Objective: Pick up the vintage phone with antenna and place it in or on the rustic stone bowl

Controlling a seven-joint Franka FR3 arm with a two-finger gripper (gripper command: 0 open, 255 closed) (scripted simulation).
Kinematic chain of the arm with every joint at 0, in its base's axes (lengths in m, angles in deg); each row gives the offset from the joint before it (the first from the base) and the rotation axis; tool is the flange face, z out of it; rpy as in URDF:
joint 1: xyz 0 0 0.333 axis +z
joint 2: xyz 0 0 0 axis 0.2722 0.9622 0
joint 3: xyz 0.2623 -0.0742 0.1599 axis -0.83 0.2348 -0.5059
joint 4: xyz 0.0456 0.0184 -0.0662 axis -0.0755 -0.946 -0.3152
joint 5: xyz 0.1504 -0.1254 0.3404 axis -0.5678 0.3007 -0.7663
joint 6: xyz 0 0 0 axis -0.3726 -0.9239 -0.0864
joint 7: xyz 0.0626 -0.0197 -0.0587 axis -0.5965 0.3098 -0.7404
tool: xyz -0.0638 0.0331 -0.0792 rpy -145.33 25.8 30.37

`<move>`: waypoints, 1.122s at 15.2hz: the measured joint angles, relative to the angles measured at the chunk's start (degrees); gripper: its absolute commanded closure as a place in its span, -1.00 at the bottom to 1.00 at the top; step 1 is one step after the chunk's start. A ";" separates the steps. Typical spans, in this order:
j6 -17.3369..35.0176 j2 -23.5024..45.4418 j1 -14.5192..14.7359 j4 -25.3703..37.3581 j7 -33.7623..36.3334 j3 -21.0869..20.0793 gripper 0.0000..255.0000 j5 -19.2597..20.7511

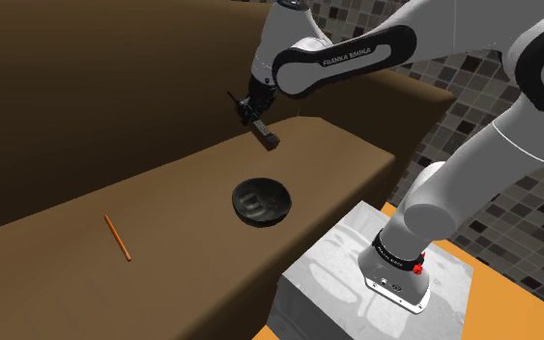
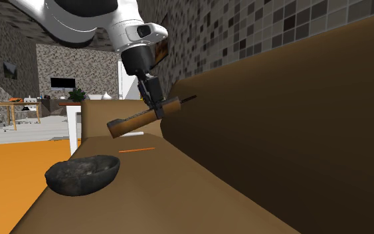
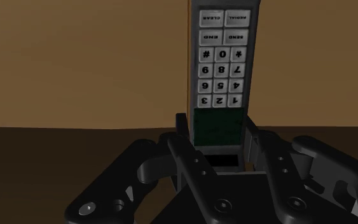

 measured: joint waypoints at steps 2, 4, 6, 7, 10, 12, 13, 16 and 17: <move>-0.07 -3.39 0.92 -3.46 1.73 -1.12 1.00 -0.37; -1.07 -6.33 1.99 -5.54 3.84 -2.61 1.00 -0.83; -2.05 -10.25 3.11 -8.60 5.03 -3.45 1.00 -1.71; -2.34 -11.54 3.76 -9.70 6.32 -4.46 1.00 -2.03; -3.69 -16.97 5.97 -14.01 8.96 -6.39 1.00 -3.61; -5.30 -19.40 7.38 -14.97 11.12 -8.14 1.00 -4.58; -5.80 -21.14 8.22 -16.32 11.93 -8.73 1.00 -5.19; -7.28 -24.50 10.24 -18.43 14.37 -10.64 1.00 -6.66; -6.65 -24.61 10.41 -19.23 14.75 -10.97 1.00 -6.79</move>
